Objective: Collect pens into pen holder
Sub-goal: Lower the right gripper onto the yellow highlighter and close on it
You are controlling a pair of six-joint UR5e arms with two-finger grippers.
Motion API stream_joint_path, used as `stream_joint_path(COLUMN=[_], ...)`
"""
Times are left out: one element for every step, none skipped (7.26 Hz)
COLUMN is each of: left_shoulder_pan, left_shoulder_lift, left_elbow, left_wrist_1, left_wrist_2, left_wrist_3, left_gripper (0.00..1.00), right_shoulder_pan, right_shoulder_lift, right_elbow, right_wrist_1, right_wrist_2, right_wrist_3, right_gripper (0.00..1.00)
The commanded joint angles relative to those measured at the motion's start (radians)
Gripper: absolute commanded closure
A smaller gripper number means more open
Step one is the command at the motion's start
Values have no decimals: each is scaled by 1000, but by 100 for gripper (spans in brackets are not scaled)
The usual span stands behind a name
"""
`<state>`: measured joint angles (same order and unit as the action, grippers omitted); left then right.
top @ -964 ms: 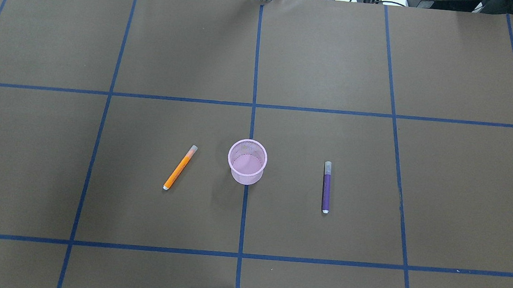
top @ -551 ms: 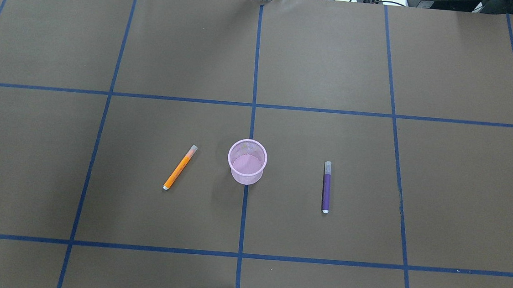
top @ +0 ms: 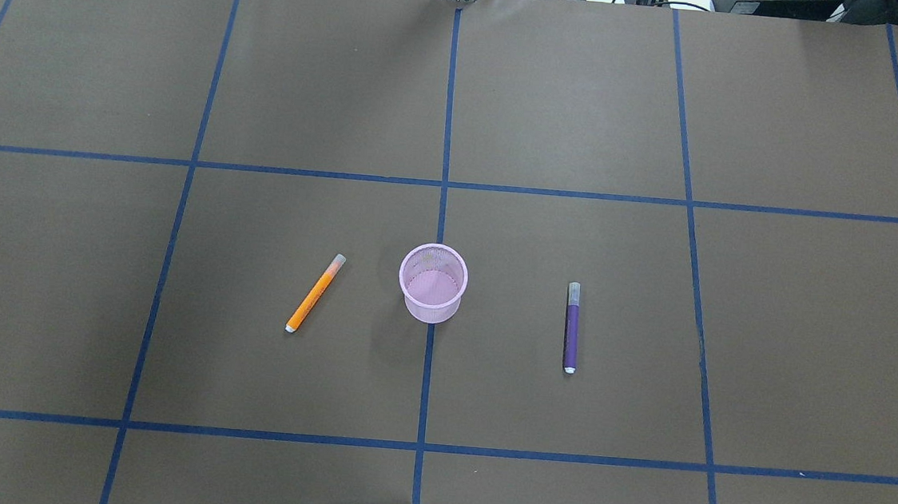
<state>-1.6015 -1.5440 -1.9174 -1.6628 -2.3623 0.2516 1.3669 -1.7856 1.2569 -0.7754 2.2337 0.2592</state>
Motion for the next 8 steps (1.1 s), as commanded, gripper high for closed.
stream_joint_path(left_shoulder_pan=[0, 0, 0, 0, 0, 0, 0, 0], left_shoulder_lift=[1, 1, 1, 1, 1, 1, 1, 1], left_elbow=[0, -2, 0, 0, 0, 0, 1, 0], left_wrist_1=[-2, -2, -8, -8, -11, -9, -11, -11], left_wrist_2=[0, 0, 0, 0, 0, 0, 0, 0], left_wrist_3=[0, 0, 0, 0, 0, 0, 0, 0], left_gripper=[0, 0, 0, 0, 0, 0, 0, 0], right_shoulder_pan=[-6, -6, -6, -6, -8, -8, -11, -12], right_shoulder_lift=[0, 0, 0, 0, 0, 0, 0, 0], right_elbow=[-10, -14, -16, -17, -17, -17, -17, -17], right_wrist_1=[1, 1, 1, 1, 1, -1, 1, -1], right_wrist_2=[3, 3, 3, 3, 3, 3, 3, 3], right_wrist_3=[0, 0, -2, -2, -2, -3, -2, -3], right_gripper=[55, 55, 54, 54, 54, 54, 61, 72])
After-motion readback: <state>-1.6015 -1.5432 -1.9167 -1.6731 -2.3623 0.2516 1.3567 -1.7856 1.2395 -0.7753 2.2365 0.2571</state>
